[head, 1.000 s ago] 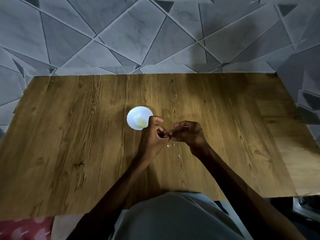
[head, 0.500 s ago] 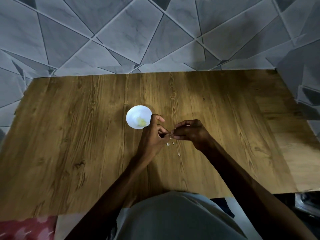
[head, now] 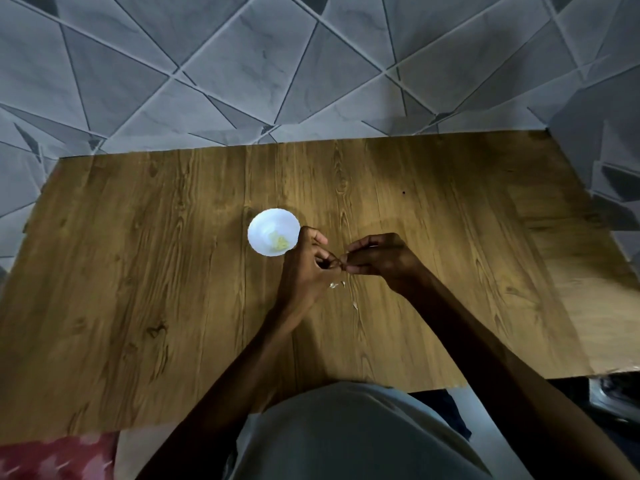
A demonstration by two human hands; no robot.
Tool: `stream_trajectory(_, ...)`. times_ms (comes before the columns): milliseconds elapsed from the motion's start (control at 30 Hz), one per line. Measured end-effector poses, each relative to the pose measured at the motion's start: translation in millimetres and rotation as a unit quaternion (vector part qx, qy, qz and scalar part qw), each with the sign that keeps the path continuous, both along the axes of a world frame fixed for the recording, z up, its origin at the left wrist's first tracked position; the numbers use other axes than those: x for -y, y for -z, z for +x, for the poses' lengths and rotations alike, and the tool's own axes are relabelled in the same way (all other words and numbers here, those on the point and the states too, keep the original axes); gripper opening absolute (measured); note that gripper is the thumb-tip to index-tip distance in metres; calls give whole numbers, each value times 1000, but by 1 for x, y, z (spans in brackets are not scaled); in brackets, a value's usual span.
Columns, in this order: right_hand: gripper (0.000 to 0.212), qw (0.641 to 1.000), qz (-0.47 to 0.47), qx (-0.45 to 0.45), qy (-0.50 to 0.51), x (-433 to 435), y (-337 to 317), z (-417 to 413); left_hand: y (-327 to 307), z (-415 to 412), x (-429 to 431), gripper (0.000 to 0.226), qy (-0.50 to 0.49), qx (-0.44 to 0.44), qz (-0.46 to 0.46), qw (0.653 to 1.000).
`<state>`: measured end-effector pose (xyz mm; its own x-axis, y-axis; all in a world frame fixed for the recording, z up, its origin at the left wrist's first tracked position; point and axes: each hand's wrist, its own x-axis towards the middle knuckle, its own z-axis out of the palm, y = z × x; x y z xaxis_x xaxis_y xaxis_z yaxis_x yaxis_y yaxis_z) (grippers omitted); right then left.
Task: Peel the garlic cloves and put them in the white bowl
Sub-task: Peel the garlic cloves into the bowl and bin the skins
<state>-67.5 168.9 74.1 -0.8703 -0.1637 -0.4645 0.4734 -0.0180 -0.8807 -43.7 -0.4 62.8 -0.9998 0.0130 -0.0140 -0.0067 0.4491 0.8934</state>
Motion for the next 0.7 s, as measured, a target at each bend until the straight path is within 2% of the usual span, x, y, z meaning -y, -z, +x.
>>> stream_trajectory(133,12,998,-37,42,-3,-6,0,-2,-8,-2,7,42,25,6,26,999)
stream_trajectory(267,14,999,-39,21,-30,-6,2,-2,-11,-1,7,47,41,-34,5,999)
stream_trajectory(433,19,990,-65,125,30,-2,-2,-8,-13,3,2,52,46,-76,-25,996)
stream_trajectory(567,18,990,-69,117,24,1,-6,-7,-16,2,-2,49,22,-81,-12,996)
stream_trajectory(700,15,995,-75,72,7,-2,-10,-8,-16,-2,-2,47,-4,-28,39,999)
